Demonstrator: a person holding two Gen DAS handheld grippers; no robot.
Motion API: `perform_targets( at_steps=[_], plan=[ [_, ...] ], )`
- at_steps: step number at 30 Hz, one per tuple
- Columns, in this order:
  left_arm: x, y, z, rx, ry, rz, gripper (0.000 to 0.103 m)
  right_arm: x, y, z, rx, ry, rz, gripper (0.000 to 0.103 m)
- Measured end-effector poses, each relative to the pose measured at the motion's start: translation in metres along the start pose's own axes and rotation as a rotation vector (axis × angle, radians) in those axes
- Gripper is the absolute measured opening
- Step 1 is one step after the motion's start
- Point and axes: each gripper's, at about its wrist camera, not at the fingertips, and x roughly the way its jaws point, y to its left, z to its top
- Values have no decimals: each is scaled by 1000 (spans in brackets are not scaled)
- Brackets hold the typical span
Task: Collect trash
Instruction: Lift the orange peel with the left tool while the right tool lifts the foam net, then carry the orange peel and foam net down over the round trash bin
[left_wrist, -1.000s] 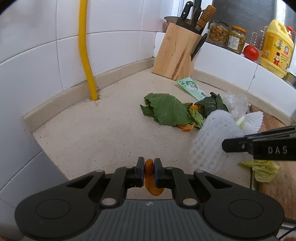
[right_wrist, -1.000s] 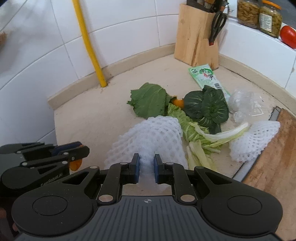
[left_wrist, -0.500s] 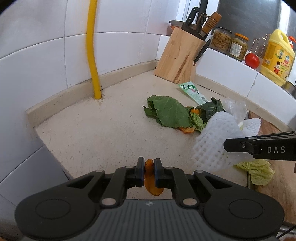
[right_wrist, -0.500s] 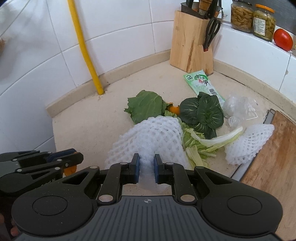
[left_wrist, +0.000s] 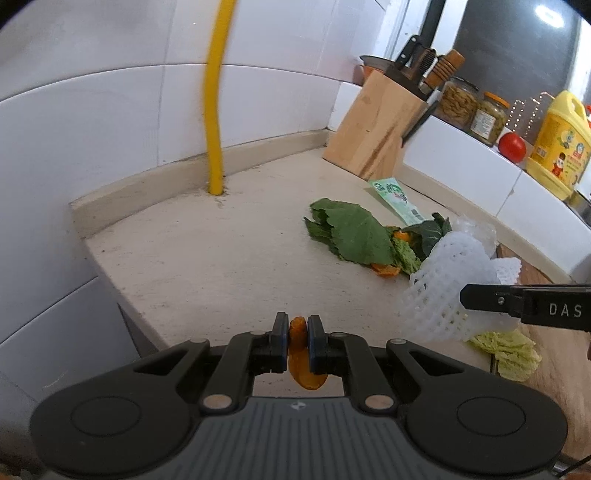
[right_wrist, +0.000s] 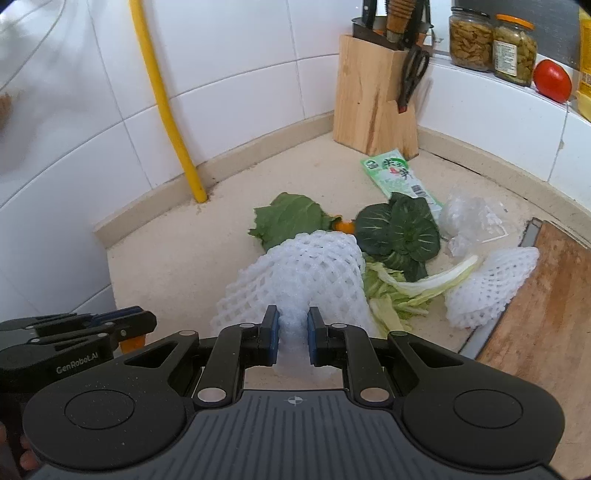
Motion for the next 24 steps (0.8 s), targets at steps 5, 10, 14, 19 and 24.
perform_targets(
  at_steps=[5,10,14,19,24],
  plan=[
    [-4,3,2,-8,-8,7,7,1,9,3,-16,-11,30,20],
    [-4,1,1,-2,-6,10,7,5,16,4,-31,-3,40,20],
    [0,-3,-3,12,12,13,7,12,19,-3,-42,30,40,20],
    [-5,0,-8,8,14,21,7,17,31,-12,-50,53,78,20],
    [-17,21,-15,-35,8,72,7,23,60,-15,-99,60,138,20]
  ],
)
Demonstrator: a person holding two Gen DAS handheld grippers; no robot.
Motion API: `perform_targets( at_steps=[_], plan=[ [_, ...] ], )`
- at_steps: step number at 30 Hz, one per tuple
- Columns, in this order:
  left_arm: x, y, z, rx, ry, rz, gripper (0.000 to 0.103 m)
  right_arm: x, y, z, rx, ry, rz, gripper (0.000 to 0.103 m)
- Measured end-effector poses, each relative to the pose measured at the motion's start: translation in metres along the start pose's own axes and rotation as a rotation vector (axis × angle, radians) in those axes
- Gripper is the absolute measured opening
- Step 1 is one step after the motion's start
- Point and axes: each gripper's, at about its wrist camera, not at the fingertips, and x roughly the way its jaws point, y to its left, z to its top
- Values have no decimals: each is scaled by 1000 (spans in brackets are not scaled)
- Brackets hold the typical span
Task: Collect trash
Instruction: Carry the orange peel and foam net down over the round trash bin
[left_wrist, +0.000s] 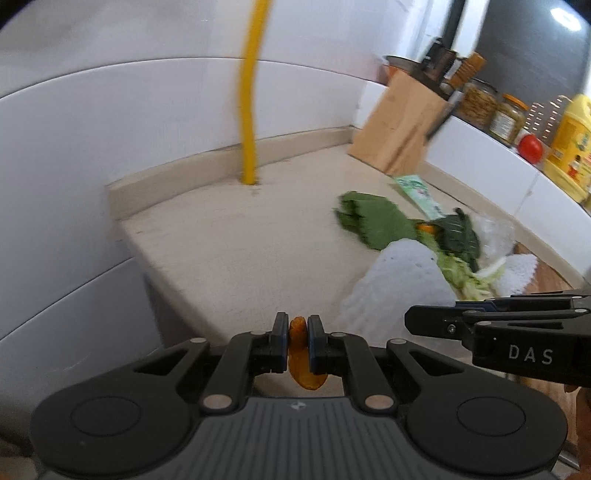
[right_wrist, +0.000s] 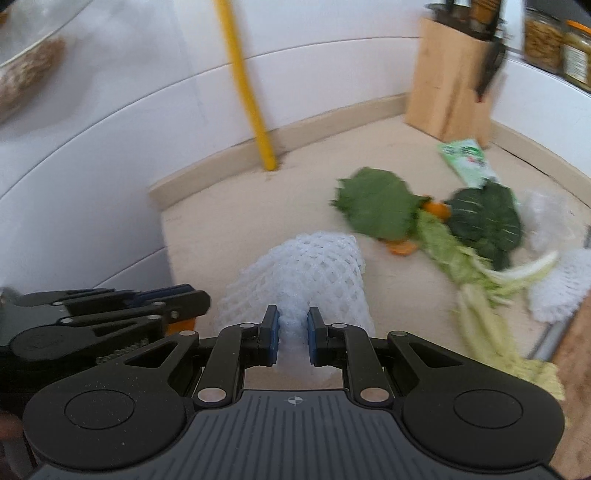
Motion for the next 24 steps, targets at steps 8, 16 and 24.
perform_targets(
  at_steps=[8,16,24],
  plan=[
    [-23,49,-9,-71,-18,103,7,17,47,4,-78,21,91,20],
    [-44,92,-18,-117,-34,177,7,31,100,5,-157,46,171,20],
    [-50,128,-26,-156,-20,242,7,50,140,0,-202,85,216,20]
  ],
)
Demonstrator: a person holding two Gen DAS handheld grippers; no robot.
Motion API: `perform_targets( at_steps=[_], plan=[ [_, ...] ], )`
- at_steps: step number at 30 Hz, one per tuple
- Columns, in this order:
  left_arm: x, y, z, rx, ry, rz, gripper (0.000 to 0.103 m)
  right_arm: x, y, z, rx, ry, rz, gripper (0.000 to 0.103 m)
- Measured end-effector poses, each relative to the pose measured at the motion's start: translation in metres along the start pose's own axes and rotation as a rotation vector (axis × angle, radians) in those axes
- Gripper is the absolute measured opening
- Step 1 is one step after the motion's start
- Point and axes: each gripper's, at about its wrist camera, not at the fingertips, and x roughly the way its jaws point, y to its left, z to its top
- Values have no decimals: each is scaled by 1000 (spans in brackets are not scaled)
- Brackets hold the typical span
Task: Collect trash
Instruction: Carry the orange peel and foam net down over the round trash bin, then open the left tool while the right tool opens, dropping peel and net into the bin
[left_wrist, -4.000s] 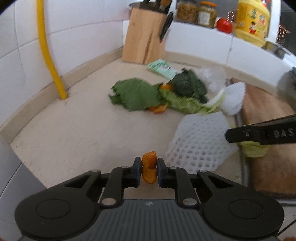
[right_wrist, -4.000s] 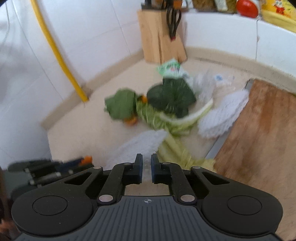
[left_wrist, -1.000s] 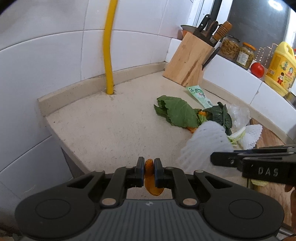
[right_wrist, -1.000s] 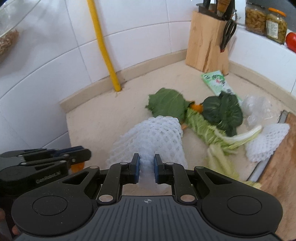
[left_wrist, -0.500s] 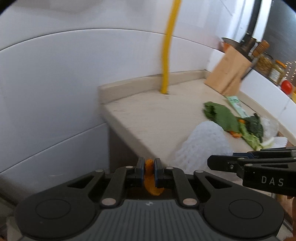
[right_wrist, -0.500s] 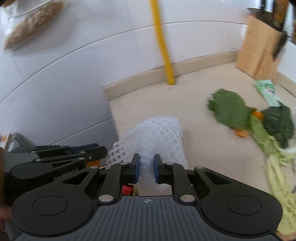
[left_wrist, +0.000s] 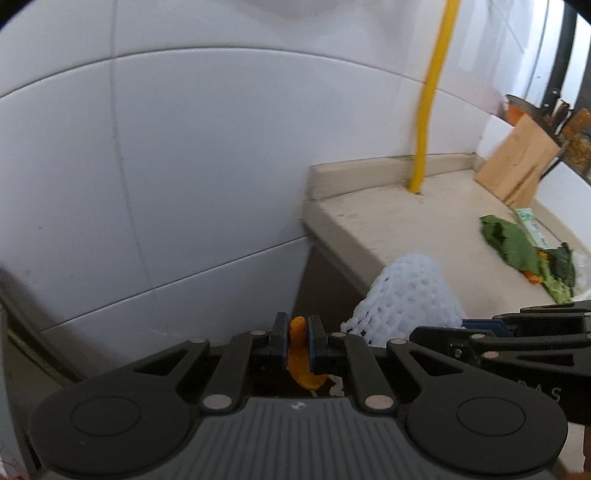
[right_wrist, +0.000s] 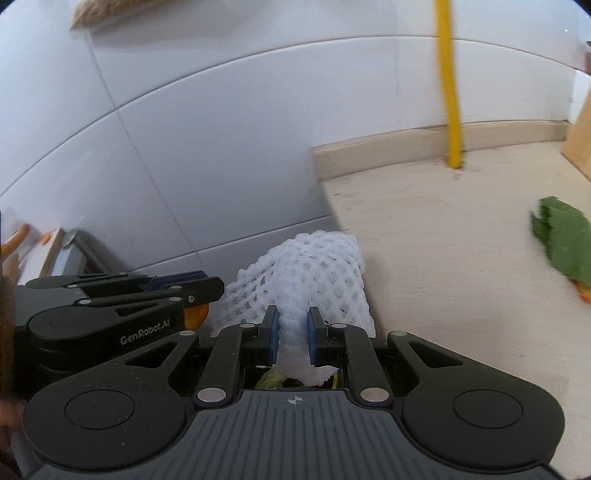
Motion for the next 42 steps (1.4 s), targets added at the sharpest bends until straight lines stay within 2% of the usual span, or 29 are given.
perform_targets(
  at_steps=[8,18,31,38,40,42],
  plan=[
    [17,22,-5,-29,47,32,7,33,18,4,-16,40,17,20],
    [32,36,-5,-67,96,57,7,66,19,6,-10,101,1,21],
    [65,49,-6,-107,223,111,7,113,14,2,13,192,7,22],
    [79,52,-7,-116,275,112,11,134,12,1,26,246,22,30],
    [82,55,-7,-129,291,104,19,139,12,2,24,259,23,34],
    [84,58,-7,-139,303,110,20,143,12,0,25,268,22,39]
  ],
)
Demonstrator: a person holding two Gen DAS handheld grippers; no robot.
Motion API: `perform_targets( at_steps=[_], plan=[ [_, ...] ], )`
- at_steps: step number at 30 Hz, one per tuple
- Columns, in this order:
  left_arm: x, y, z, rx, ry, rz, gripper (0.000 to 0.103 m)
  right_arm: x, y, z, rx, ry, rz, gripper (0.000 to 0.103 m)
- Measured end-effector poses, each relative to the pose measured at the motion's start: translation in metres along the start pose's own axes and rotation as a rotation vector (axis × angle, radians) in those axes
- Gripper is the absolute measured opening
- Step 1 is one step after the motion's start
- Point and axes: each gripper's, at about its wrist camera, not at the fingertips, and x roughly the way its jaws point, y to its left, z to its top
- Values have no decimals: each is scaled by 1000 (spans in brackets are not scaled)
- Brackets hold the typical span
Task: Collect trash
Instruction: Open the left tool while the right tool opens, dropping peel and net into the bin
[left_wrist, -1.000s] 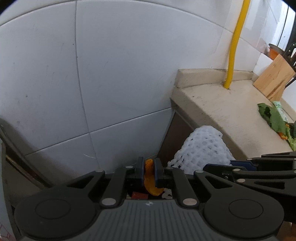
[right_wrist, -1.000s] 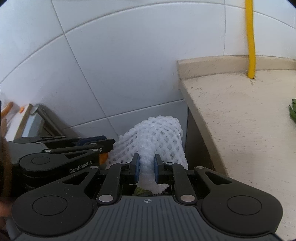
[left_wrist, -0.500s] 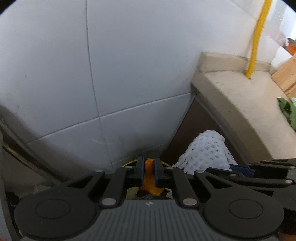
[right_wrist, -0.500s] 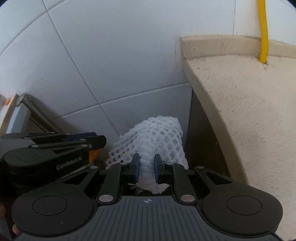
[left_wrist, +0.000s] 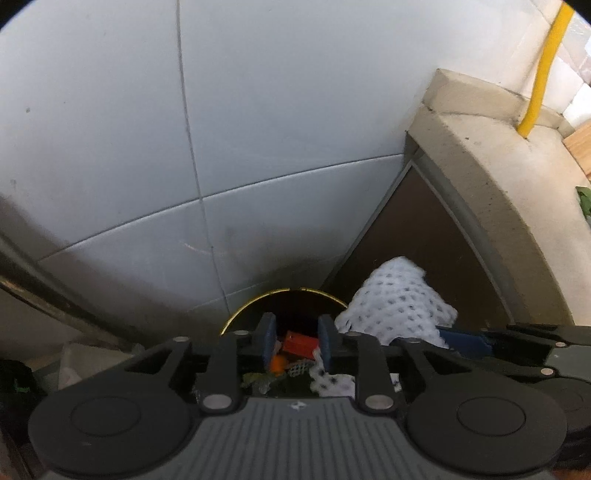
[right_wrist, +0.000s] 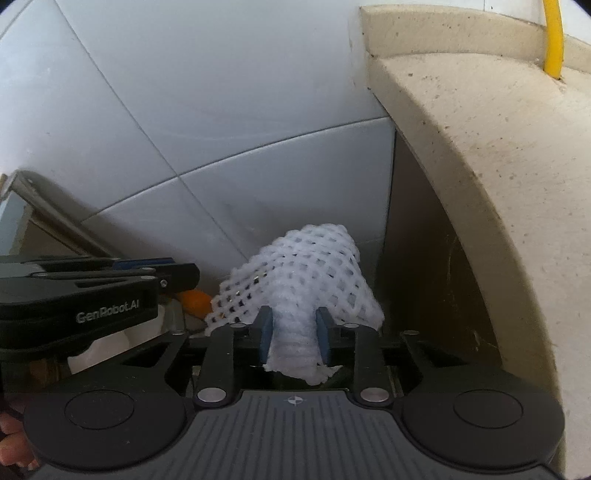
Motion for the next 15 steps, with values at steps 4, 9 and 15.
perform_targets(
  at_steps=[4,9,15],
  plan=[
    [3,4,1,-26,12,-7,22,6,-4,0,8,16,-10,42],
    [5,3,1,-21,5,6,22,13,-8,-1,33,37,-9,43],
    [2,1,-1,-11,-11,7,22,13,-9,-4,38,42,-10,43]
  ],
)
